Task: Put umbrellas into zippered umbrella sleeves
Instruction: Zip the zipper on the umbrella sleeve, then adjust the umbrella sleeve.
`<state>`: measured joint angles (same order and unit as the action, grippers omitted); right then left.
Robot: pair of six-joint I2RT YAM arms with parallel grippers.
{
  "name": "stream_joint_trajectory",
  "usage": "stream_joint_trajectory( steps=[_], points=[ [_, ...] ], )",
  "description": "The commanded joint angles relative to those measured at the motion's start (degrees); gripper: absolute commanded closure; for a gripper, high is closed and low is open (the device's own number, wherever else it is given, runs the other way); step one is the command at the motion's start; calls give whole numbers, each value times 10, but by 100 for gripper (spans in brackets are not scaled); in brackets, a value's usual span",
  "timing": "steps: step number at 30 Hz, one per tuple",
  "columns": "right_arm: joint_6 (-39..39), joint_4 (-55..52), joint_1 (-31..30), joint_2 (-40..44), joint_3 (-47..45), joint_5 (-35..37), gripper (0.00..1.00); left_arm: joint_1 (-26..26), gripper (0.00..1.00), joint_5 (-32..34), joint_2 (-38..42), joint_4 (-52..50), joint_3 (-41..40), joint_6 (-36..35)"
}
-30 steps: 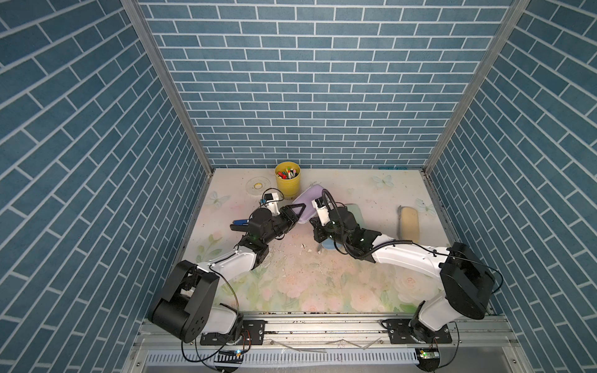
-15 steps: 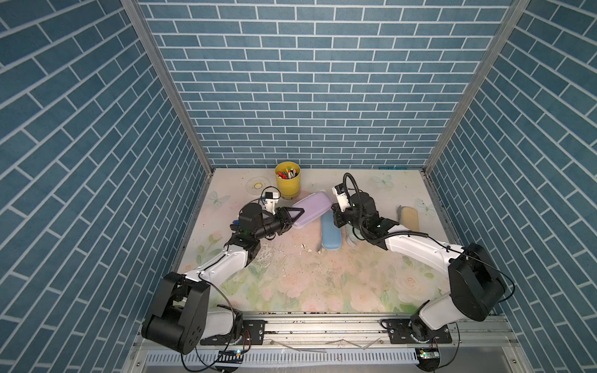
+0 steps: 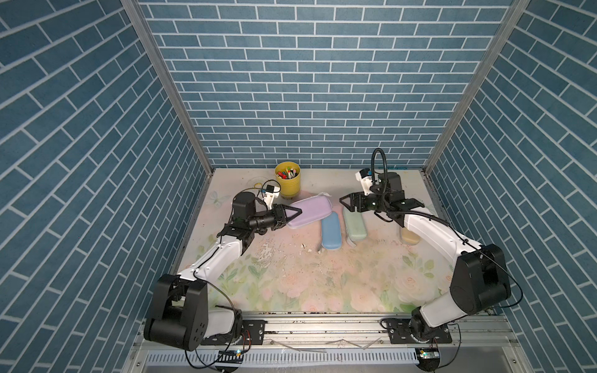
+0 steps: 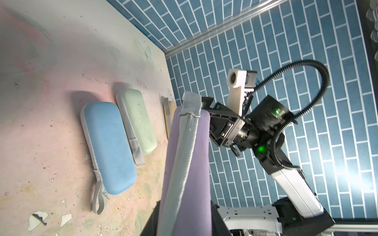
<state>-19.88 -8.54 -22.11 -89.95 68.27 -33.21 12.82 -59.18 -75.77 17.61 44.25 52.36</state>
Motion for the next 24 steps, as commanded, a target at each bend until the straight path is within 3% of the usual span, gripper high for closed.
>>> stream_joint_trajectory(
  steps=[1,6,11,18,24],
  points=[
    [-112,0,-7,-51,36,-207,17,7,78,-51,-2,21,22,-34],
    [-166,55,-16,-85,46,-273,18,17,78,-63,-15,27,29,-32],
    [-172,60,-19,-75,38,-278,20,19,79,-70,-26,38,36,-26],
    [-188,72,36,-14,-2,-254,18,16,80,-69,-27,-5,42,-58],
    [-167,42,10,-30,9,-286,16,18,81,-69,-32,1,47,-56]
  ],
)
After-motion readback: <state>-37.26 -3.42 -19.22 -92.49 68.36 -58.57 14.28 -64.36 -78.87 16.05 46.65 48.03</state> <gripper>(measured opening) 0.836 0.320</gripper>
